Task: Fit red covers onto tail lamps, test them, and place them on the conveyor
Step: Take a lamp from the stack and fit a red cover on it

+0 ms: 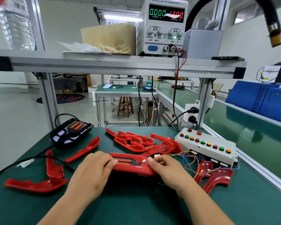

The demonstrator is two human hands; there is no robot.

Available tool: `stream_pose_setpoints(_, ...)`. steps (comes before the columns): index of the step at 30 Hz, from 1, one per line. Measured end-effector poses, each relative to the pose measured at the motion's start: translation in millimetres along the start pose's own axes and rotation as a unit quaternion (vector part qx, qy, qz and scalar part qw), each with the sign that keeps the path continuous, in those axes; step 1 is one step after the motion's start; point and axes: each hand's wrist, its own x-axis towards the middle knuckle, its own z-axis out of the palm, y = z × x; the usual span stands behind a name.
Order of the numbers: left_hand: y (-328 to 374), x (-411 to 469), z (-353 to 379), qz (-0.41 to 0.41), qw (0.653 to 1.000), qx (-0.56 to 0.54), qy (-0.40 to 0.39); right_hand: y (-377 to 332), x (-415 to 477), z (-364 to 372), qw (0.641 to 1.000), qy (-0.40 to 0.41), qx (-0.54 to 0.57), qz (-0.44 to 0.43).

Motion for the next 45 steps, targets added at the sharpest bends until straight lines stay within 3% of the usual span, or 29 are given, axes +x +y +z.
stream_pose_setpoints(3, -1, 0, 0, -0.004, 1.0, -0.015, 0.021, 0, 1, 2, 0.998, 0.03, -0.041, -0.021)
stream_pose_setpoints(6, 3, 2, -3, 0.003, 0.998, -0.036, 0.055, -1, 2, 2, 0.998, 0.054, -0.012, -0.04)
stream_pose_setpoints(11, 1, -2, -8, -0.012, 0.997, 0.06, -0.047, 2, 4, 3, 0.999, 0.029, -0.021, -0.004)
stream_pose_setpoints(13, -1, -4, -9, -0.025, 0.998, 0.033, -0.053, 2, 4, 4, 0.999, 0.023, -0.046, 0.0)
stream_pose_setpoints(15, -1, -6, -9, -0.089, 0.994, -0.04, -0.054, 3, 3, 4, 0.997, 0.023, -0.071, 0.001)
stream_pose_setpoints(18, 1, -8, -5, -0.253, 0.94, -0.202, -0.111, 2, 1, 4, 0.997, 0.02, -0.076, 0.003)
stream_pose_setpoints(21, 9, -10, -7, -0.303, 0.866, -0.364, -0.162, -1, -2, 6, 0.998, 0.018, -0.065, -0.004)
stream_pose_setpoints(25, 10, -9, -16, -0.242, 0.799, -0.531, -0.146, -13, -9, 8, 0.992, 0.025, 0.1, -0.074)
stream_pose_setpoints(28, 9, -8, -22, -0.173, 0.783, -0.581, -0.143, -15, -9, 8, 0.964, -0.012, 0.259, -0.061)
stream_pose_setpoints(31, 7, -8, -20, -0.155, 0.781, -0.589, -0.14, -15, -10, 4, 0.928, -0.104, 0.357, -0.04)
stream_pose_setpoints(34, 3, -8, -17, -0.149, 0.778, -0.595, -0.134, -13, -8, -1, 0.916, -0.158, 0.367, -0.048)
stream_pose_setpoints(40, -5, -8, -17, -0.125, 0.722, -0.663, -0.153, -12, -11, 0, 0.905, -0.181, 0.375, -0.085)
stream_pose_setpoints(45, -4, -9, -10, -0.084, 0.766, -0.616, -0.164, -9, -11, 1, 0.882, -0.221, 0.409, -0.072)
